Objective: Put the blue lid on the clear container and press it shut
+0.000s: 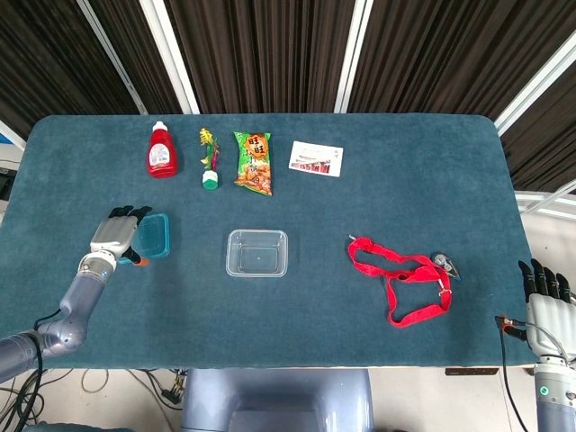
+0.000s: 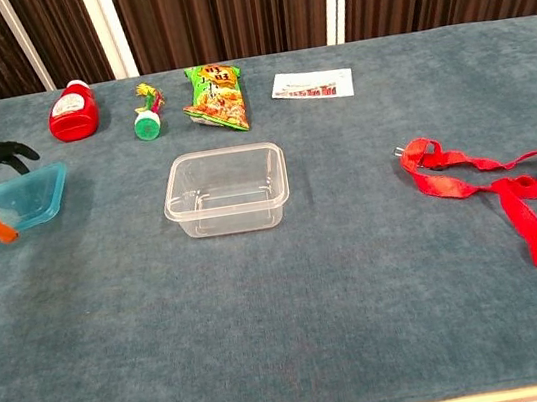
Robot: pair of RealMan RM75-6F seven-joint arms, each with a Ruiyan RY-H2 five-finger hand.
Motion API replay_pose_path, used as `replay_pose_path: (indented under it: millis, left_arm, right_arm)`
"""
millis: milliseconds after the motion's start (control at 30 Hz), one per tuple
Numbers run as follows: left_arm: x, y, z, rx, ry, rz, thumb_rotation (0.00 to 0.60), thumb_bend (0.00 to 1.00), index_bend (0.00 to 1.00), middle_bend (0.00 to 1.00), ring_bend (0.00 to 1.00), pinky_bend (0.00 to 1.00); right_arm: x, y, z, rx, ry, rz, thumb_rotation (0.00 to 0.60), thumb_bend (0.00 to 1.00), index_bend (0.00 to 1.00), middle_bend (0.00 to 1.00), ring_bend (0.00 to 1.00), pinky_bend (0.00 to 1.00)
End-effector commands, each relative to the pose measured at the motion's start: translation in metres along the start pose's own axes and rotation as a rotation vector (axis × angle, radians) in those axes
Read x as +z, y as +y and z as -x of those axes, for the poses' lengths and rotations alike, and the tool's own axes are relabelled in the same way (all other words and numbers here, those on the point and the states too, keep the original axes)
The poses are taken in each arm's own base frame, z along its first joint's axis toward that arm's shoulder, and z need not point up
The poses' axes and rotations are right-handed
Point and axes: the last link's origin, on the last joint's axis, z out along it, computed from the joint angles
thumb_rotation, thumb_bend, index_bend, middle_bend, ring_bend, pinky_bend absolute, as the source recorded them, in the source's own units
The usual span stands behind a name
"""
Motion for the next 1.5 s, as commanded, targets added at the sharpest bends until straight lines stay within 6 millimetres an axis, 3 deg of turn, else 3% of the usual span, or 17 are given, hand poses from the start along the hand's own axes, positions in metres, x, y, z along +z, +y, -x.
replay_pose_path:
  millis: [33,200,433,933,1233,1500]
  left_arm:
    - [-0.006,0.01,-0.013,-0.004,0.009,0.029,0.6,0.11,0.1,0.31,0.0,0.0]
    - [-0.016,0.037,-0.033,0.022,0.018,0.094,0.6,0.11,0.11,0.31,0.0,0.0]
    - [-0.031,0.094,-0.055,0.059,0.023,0.181,0.6,0.11,0.11,0.31,0.0,0.0]
    - [-0.033,0.206,-0.061,0.069,-0.041,0.212,0.6,0.11,0.12,0.31,0.0,0.0]
    - [-0.032,0.243,-0.054,0.075,-0.072,0.202,0.6,0.11,0.12,0.31,0.0,0.0]
    - [-0.03,0.259,-0.042,0.122,-0.077,0.201,0.6,0.11,0.12,0.31,0.0,0.0]
  right_arm:
    - [0.0,0.0,0.0,0.003,0.0,0.0,0.6,0.27,0.03,0.0,0.0,0.0]
    - [0.0,0.0,-0.002,0.01,0.002,-0.001,0.6,0.28,0.03,0.0,0.0,0.0]
    - [-0.001,0.002,-0.006,0.024,0.017,0.002,0.6,0.28,0.03,0.0,0.0,0.0]
    - [-0.001,0.007,-0.011,0.034,0.026,0.015,0.6,0.27,0.03,0.0,0.0,0.0]
    - [0.0,0.011,-0.012,0.032,0.035,0.034,0.6,0.28,0.03,0.0,0.0,0.0]
    - [0.0,0.01,-0.012,0.032,0.038,0.036,0.6,0.28,0.03,0.0,0.0,0.0]
